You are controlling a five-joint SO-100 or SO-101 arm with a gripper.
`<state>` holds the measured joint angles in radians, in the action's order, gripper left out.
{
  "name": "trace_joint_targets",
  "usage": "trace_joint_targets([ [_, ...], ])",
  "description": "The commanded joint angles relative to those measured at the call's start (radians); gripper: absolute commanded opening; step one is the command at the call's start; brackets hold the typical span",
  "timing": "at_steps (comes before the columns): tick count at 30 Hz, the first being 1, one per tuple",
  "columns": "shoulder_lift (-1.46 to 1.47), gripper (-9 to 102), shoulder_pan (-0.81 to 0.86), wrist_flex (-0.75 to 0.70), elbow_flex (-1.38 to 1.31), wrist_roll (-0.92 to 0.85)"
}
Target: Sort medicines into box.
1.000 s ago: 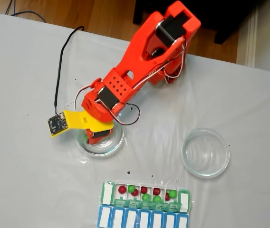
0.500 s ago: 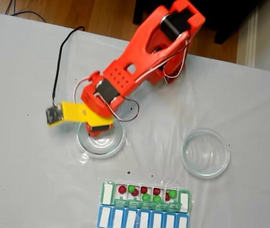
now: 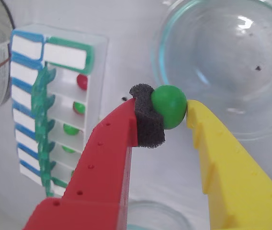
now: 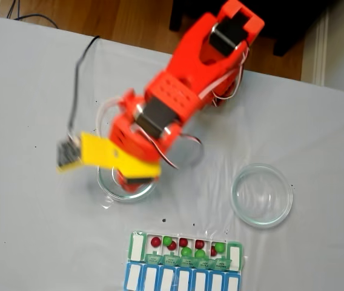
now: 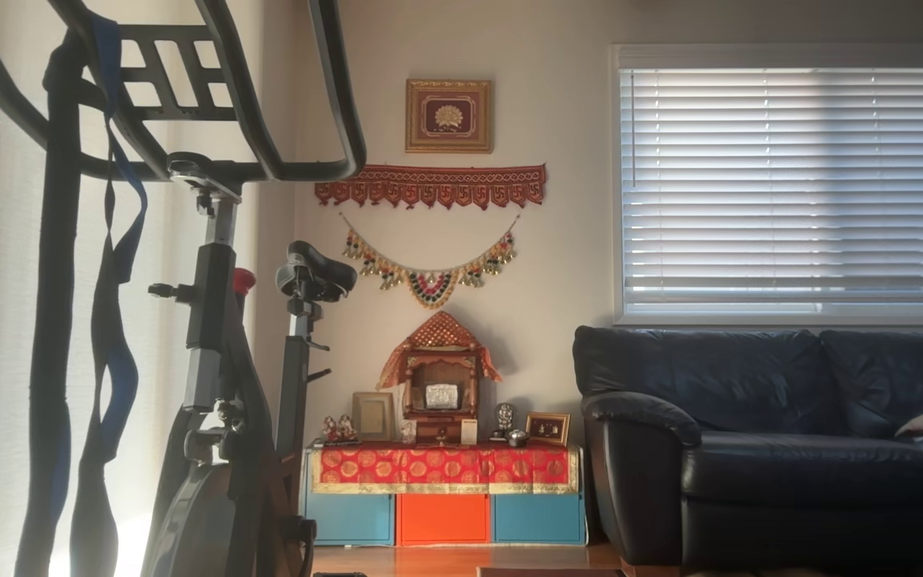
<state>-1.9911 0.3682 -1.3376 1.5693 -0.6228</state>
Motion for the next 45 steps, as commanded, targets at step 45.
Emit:
trace_joint_targets([
  [45, 0.959, 1, -0.195, -0.569, -1.439, 0.250],
])
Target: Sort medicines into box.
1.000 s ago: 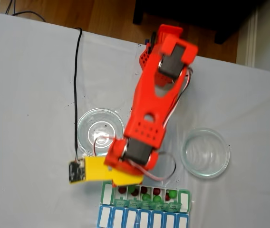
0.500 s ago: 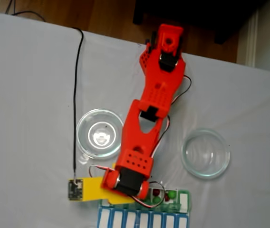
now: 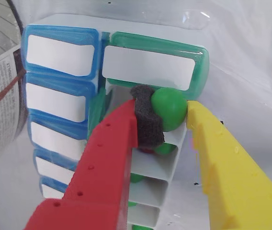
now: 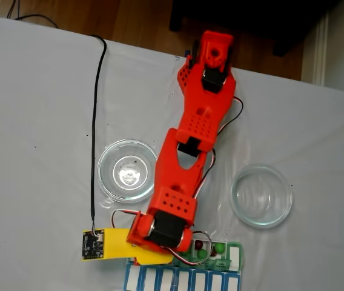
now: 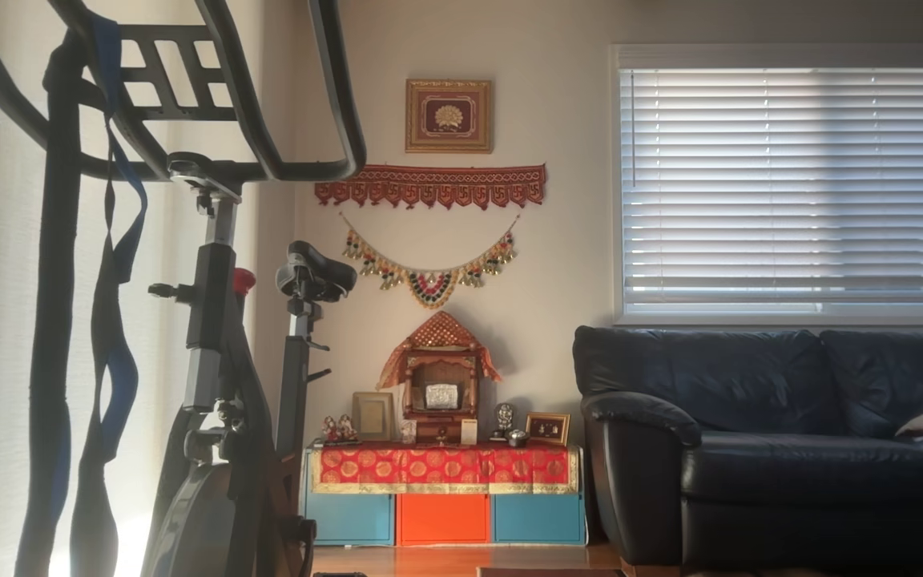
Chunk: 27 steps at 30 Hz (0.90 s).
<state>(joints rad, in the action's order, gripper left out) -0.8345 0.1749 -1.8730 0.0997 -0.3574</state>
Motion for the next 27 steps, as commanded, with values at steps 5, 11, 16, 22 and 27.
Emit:
trace_joint_targets([
  [5, -0.313, 1, 0.012, -0.034, 0.198, -0.043],
  [11, -0.327, 1, 0.006, -0.034, 0.229, -0.074],
  [16, -0.241, 1, -0.002, -0.034, 0.104, -0.060],
  [22, -0.140, 1, -0.015, -0.034, -0.028, -0.046],
  [27, -0.118, 1, -0.035, -0.034, -0.026, -0.038],
])
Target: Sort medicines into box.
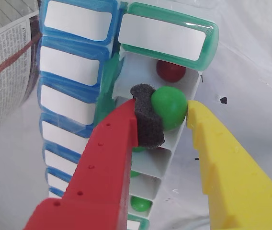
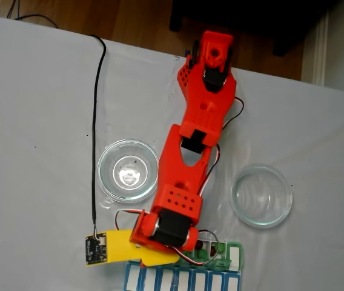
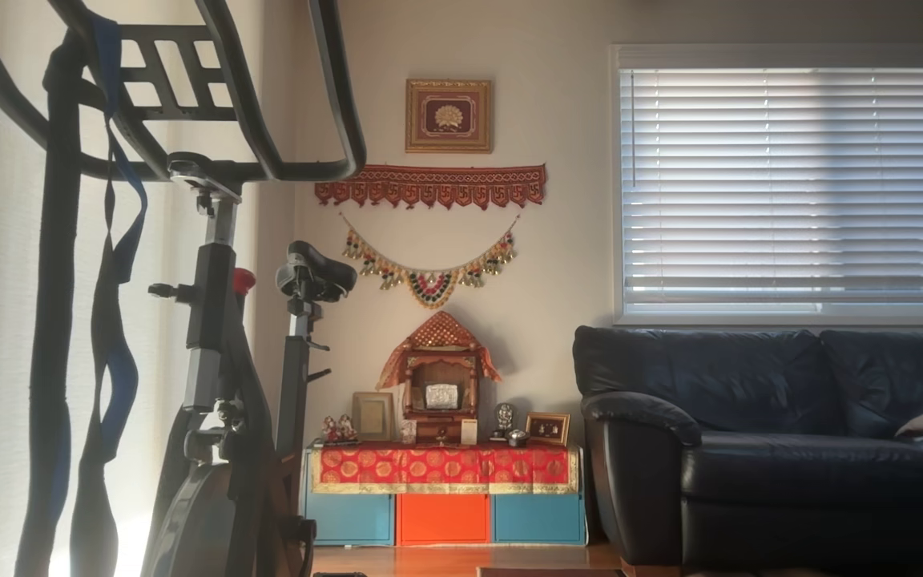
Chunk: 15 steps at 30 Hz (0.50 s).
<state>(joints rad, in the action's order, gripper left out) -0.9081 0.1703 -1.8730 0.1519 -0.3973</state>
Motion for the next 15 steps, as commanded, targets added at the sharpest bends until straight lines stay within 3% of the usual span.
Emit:
trace_joint_targets([
  [1, -0.044, 1, -0.031, -0.034, -0.080, 0.003],
  [15, 0.074, 1, -0.040, -0.034, -0.238, 0.009],
])
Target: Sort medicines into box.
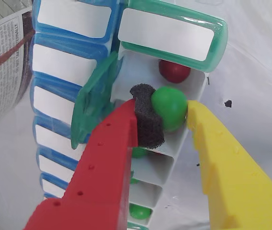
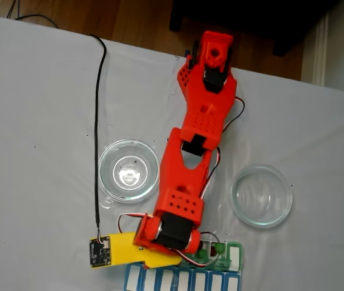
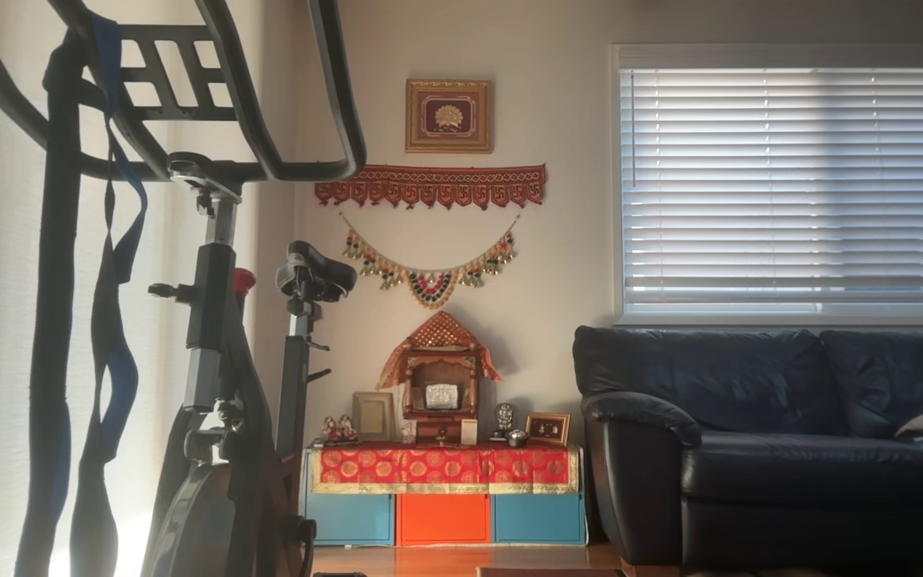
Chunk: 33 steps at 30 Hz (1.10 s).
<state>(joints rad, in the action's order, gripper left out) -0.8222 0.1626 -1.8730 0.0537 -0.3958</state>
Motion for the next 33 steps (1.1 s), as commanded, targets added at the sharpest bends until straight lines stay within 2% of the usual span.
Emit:
trace_joint_targets([
  [1, 0.014, 1, -0.034, -0.034, -0.181, 0.011],
  [5, 0.067, 1, -0.035, -0.035, -0.259, 0.014],
  [20, 0.049, 2, -0.044, -0.035, -0.206, 0.026],
  [23, 0.051, 16, -0.043, -0.035, -0.212, 0.037],
  [33, 0.034, 17, -0.021, -0.035, -0.215, 0.038],
])
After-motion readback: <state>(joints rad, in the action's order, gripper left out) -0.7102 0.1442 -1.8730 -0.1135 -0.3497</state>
